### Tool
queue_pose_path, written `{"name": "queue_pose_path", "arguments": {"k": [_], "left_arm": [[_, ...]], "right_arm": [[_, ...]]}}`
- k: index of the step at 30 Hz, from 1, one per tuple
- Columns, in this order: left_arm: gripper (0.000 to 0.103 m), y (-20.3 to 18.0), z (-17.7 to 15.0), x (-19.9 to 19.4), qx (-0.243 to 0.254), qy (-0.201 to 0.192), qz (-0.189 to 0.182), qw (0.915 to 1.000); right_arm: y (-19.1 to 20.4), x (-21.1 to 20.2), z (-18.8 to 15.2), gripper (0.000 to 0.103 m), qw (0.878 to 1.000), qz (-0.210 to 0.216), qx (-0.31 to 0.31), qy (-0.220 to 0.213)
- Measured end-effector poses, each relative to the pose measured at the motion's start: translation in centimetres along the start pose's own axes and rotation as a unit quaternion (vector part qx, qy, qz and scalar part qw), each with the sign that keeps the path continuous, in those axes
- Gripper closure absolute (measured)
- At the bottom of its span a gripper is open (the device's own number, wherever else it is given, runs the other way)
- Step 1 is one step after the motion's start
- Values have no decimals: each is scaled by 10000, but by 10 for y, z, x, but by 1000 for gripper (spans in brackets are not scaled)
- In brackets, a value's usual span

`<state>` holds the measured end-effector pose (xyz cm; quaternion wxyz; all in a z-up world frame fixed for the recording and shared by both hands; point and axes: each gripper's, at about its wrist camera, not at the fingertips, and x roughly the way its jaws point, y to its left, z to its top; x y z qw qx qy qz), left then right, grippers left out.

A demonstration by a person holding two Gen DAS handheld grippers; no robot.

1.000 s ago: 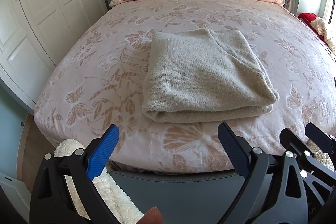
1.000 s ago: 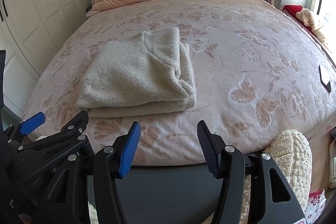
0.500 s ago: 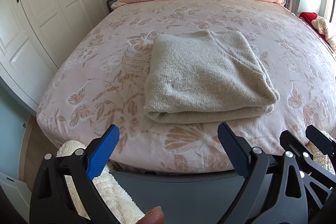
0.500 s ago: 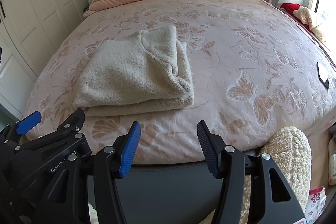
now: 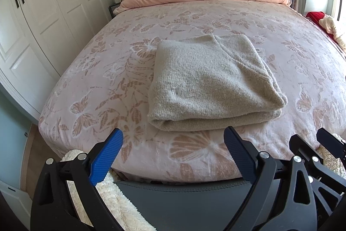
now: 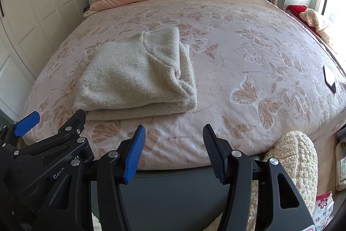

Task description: Fold small clothes

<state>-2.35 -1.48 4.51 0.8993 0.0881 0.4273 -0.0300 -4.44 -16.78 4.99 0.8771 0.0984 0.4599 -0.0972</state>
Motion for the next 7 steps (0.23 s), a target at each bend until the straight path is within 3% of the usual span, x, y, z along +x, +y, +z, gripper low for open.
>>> {"name": "queue_pose_path", "arguments": {"k": [7], "left_arm": [[16,0,-1,3,-21,88,-33,10000]], "right_arm": [[1,1,-1,47,10000,-38,-2,35]]}}
